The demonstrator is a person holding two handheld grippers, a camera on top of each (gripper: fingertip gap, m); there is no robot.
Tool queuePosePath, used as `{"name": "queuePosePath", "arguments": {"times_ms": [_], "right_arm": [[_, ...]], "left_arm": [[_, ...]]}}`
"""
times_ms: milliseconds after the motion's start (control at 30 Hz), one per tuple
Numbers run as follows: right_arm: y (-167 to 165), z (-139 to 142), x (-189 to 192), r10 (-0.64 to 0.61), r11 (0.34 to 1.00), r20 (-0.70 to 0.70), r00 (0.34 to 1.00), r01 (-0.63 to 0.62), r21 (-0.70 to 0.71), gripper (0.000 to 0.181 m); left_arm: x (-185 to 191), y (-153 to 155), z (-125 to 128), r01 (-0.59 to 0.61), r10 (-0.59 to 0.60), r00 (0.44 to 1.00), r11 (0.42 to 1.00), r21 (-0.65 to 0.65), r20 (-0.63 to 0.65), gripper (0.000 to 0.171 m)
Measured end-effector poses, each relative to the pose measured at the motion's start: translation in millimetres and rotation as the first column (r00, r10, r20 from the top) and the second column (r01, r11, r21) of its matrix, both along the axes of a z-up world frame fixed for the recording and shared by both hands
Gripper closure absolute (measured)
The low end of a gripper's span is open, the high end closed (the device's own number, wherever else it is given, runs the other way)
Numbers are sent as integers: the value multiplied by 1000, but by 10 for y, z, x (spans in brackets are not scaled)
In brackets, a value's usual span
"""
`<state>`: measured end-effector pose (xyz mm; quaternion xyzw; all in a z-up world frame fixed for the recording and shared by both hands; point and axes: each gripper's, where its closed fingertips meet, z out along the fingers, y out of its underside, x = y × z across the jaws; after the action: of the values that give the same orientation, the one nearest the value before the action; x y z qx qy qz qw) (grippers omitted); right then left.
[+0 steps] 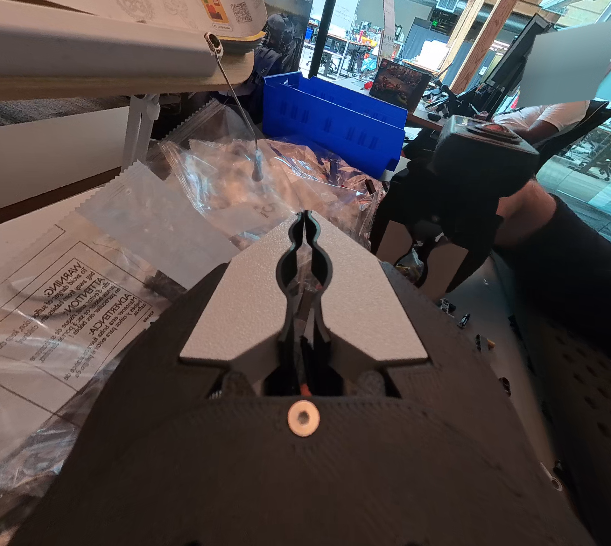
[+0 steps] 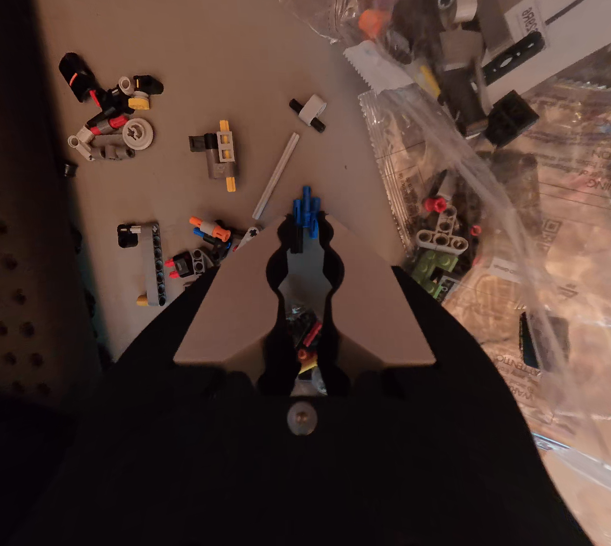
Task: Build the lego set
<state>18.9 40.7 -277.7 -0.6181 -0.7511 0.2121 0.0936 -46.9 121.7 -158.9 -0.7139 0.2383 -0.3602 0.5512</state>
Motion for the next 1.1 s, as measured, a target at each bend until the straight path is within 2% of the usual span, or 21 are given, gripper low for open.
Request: {"name": "queuePosePath", "arguments": {"times_ms": [133,200,300,433,500,567,767,900,1000,1100], "right_arm": [[3,20,-38,7,1000,-21,1000,-6,10,170],[3,75,-69,3,1000,-55,998,-3,1,180],[14,113,-61,-4,1000,-74,997,4,-9,180],[1,83,-26,-1,1000,-50,999,1,-12,179],[8,65,-31,-4,1000,-39,999,4,-1,169],[5,19,-24,-1,1000,-14,1000,1,6,168],[15,-8,-55,15,999,-8,1000,-14,48,180],[14,-4,-72,19,999,-13,1000,-19,49,180],[23,53,-112,17,999,-52,999,-14,50,181],[76,282,-175,-7,999,-171,985,16,52,181]], "left_arm": [[-3,-1,7,-1,1,1000,1000,2,1,171],[-6,-2,10,-1,1,1000,1000,2,2,171],[-5,-3,13,0,0,1000,1000,3,2,171],[-4,-3,10,0,0,1000,1000,3,1,171],[-6,-3,10,0,0,1000,1000,2,1,171],[-6,-2,9,0,0,1000,1000,2,1,171],[-2,-2,3,1,-1,1000,1000,1,-1,171],[-3,-3,5,1,-1,1000,1000,2,-1,171],[-4,-5,12,1,-1,1000,1000,3,0,171],[-6,-9,18,2,-2,1000,1000,4,1,171]]}}
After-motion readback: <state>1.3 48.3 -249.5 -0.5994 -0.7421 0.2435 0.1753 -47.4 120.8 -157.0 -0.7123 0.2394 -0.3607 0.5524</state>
